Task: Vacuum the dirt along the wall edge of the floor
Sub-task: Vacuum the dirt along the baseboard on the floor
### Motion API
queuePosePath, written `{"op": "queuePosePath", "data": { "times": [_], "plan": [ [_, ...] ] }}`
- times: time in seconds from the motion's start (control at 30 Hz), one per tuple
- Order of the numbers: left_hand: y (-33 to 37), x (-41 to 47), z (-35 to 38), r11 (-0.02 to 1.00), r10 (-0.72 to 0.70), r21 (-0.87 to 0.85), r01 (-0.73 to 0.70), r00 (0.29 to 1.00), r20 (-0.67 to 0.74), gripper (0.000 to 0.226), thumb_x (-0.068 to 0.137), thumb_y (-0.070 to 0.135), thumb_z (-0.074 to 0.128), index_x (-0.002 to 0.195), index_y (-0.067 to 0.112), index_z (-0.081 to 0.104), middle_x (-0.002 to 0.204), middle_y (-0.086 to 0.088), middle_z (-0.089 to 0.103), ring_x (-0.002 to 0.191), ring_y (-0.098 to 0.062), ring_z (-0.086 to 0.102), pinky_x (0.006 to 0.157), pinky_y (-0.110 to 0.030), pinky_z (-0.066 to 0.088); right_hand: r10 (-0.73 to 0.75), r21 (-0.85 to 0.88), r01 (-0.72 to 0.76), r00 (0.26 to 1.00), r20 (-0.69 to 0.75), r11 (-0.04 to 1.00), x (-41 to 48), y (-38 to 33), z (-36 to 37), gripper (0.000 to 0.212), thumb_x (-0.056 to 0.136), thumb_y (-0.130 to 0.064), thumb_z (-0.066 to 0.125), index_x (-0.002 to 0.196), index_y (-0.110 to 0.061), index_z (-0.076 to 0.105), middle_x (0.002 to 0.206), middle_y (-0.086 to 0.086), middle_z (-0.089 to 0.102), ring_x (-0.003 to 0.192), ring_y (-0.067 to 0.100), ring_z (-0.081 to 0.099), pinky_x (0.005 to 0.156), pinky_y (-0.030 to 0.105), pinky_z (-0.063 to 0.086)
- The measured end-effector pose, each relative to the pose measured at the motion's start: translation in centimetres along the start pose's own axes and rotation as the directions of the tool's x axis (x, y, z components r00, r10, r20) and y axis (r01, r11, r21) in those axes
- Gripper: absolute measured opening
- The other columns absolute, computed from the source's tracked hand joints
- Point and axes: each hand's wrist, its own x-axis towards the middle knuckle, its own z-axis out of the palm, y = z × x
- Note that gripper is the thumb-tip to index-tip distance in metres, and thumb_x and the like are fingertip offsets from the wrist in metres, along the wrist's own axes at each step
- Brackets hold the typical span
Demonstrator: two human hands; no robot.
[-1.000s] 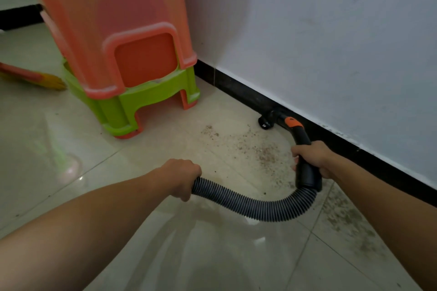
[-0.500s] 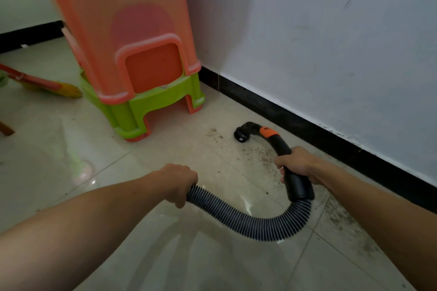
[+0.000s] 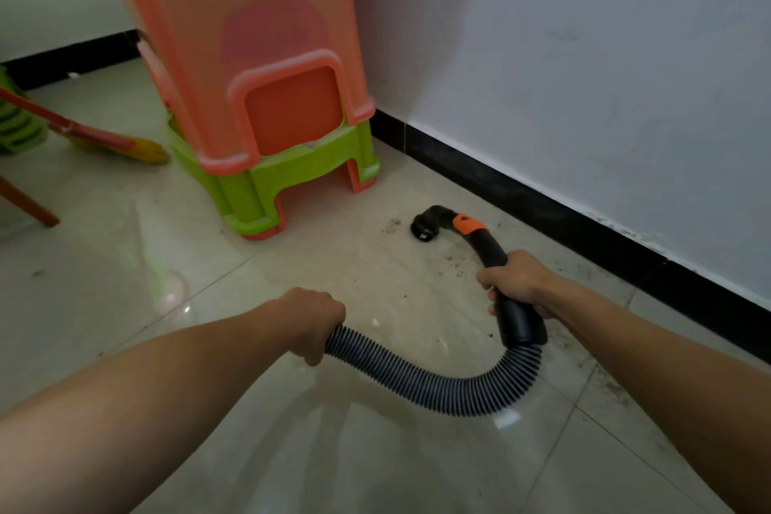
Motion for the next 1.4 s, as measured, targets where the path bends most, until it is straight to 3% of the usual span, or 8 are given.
{"op": "queuePosePath", "data": {
  "times": [0.37,0.5,0.6,0.77,0.9,1.07,1.17,1.4],
  "plan": [
    [-3.4,-1.3,2.7,0.992,-0.078,-0.101,0.08,0.997,0.029,0.037,0.073,0.024,0.075,0.105,0.02,0.057,0.093,0.002,0.054,0.087,-0.018,0.057,0.074,-0.03,0.049,-0.041,-0.002,0.041,0.995,0.09,0.999,1.8,-3.0,3.2,0.033,0.085,-0.007,0.067,0.112,0.002,0.051,0.073,0.014,0.063,0.056,0.024,0.063,0.059,0.036,0.06],
    [-3.5,-1.1,3.4,0.981,-0.074,-0.174,0.082,0.996,0.052,0.033,0.073,0.024,0.075,0.096,0.023,0.051,0.091,0.002,0.055,0.085,-0.017,0.057,0.071,-0.028,0.047,-0.034,-0.065,0.042,0.992,0.12,0.997,1.5,-2.9,2.3,0.039,0.084,-0.008,0.068,0.117,-0.001,0.047,0.079,0.015,0.065,0.06,0.024,0.066,0.055,0.033,0.058],
    [-3.3,-0.8,4.0,0.974,-0.056,-0.212,0.077,0.993,0.101,0.037,0.072,0.025,0.077,0.101,0.022,0.056,0.092,0.002,0.058,0.088,-0.018,0.061,0.072,-0.029,0.051,-0.03,-0.131,0.046,0.992,0.119,0.99,0.9,-2.1,0.7,0.04,0.083,-0.008,0.068,0.117,-0.001,0.047,0.08,0.016,0.066,0.06,0.025,0.067,0.055,0.032,0.057],
    [-2.0,-0.2,4.4,0.984,-0.026,-0.167,0.055,0.985,0.172,0.041,0.072,0.027,0.079,0.105,0.021,0.056,0.092,0.003,0.057,0.087,-0.018,0.06,0.076,-0.03,0.053,-0.063,-0.257,0.13,0.965,0.254,0.957,-1.5,-0.6,-0.1,0.026,0.082,-0.006,0.065,0.104,0.0,0.053,0.065,0.012,0.064,0.057,0.026,0.066,0.064,0.04,0.06],
    [-1.2,-0.3,4.0,0.991,-0.02,-0.128,0.047,0.978,0.206,0.047,0.071,0.027,0.08,0.111,0.019,0.056,0.094,0.002,0.057,0.094,-0.02,0.062,0.077,-0.031,0.053,-0.083,-0.295,0.193,0.934,0.348,0.936,-3.3,-0.3,1.7,0.021,0.085,-0.003,0.062,0.104,0.0,0.054,0.065,0.012,0.059,0.052,0.02,0.06,0.055,0.032,0.056],
    [-2.6,-1.0,3.9,0.987,-0.076,-0.121,0.101,0.977,0.201,0.047,0.071,0.03,0.079,0.108,0.02,0.053,0.098,0.0,0.057,0.094,-0.021,0.061,0.079,-0.033,0.053,-0.149,-0.278,0.152,0.988,0.032,0.948,-0.2,0.1,2.3,0.032,0.086,-0.015,0.068,0.112,-0.008,0.051,0.086,0.016,0.069,0.061,0.026,0.071,0.058,0.036,0.059],
    [-3.0,-1.0,3.7,0.983,-0.096,-0.136,0.123,0.977,0.191,0.047,0.07,0.032,0.078,0.106,0.022,0.05,0.098,0.001,0.056,0.094,-0.021,0.06,0.08,-0.034,0.053,-0.107,-0.2,0.1,0.994,-0.023,0.975,0.9,-0.2,1.3,0.04,0.086,-0.016,0.069,0.119,-0.006,0.049,0.09,0.018,0.07,0.063,0.026,0.07,0.055,0.033,0.056],
    [-2.3,-0.5,3.8,0.994,-0.059,-0.078,0.079,0.971,0.23,0.044,0.068,0.026,0.08,0.103,0.019,0.055,0.101,-0.002,0.062,0.094,-0.021,0.063,0.081,-0.035,0.055,-0.13,-0.268,0.217,0.943,0.307,0.939,-1.7,-1.0,3.3,0.025,0.085,-0.004,0.062,0.108,-0.004,0.052,0.069,0.012,0.06,0.053,0.021,0.061,0.052,0.03,0.055]
  ]
}}
